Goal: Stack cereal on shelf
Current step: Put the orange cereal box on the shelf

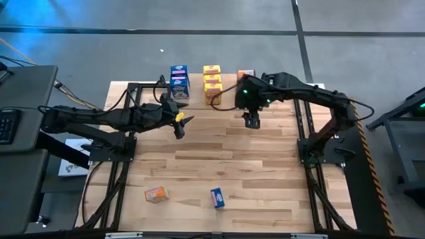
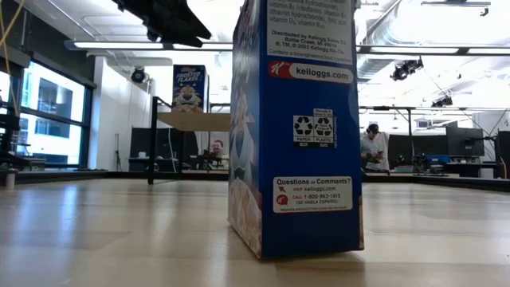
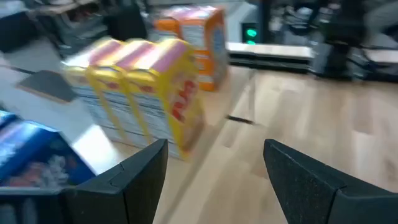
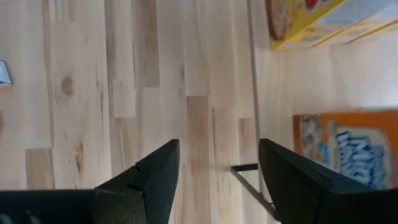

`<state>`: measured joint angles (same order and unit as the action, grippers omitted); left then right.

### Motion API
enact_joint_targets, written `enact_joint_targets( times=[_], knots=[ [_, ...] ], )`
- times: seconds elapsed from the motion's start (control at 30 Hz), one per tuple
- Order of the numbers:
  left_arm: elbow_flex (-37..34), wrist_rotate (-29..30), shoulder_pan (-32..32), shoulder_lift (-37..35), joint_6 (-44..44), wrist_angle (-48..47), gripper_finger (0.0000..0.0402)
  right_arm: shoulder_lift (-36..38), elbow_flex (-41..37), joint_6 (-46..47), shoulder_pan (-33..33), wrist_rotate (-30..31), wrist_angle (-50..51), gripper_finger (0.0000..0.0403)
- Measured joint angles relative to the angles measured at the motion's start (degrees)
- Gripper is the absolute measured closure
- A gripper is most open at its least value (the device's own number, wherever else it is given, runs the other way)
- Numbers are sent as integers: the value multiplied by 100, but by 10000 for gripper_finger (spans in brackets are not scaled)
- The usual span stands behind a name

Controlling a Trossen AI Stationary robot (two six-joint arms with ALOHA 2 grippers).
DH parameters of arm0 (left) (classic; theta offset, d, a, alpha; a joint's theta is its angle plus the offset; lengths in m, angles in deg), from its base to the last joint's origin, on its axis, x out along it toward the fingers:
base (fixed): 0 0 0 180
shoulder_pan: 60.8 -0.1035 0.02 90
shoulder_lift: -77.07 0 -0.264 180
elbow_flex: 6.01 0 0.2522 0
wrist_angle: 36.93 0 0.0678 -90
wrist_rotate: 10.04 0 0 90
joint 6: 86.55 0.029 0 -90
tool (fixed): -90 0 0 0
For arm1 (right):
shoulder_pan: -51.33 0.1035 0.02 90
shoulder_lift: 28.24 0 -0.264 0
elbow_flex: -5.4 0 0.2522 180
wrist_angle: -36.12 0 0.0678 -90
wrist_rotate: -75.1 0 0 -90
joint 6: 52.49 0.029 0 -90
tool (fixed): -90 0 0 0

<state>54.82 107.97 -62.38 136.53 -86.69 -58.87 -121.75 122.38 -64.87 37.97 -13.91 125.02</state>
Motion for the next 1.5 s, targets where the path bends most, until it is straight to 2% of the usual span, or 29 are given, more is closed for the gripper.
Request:
enact_joint_targets(
  times=[0.33,0.47,0.6,0.7,0.87,1.27,1.5],
  knots=[
    [2,-1115,662,-33,-939,-1132,147,1373,-2162,536,29,7,-1565,192],
    [10,-1145,982,-33,-1448,-1692,147,1789,-2889,786,29,5,-2277,192],
    [412,-1143,1286,-21,-2250,-2889,147,2026,-3437,928,29,8,-2924,192],
    [697,-1145,1528,18,-2836,-3612,147,2055,-3621,1096,29,9,-3187,192],
    [1079,-1143,2022,10,-3598,-4063,147,2055,-3848,1260,29,23,-3840,192],
    [1191,-1144,3099,181,-5107,-4470,147,2055,-3849,1540,29,17,-3983,192],
    [1189,-1446,3646,607,-5955,-4574,147,2055,-3849,1540,29,2,-3983,192]
  ],
)
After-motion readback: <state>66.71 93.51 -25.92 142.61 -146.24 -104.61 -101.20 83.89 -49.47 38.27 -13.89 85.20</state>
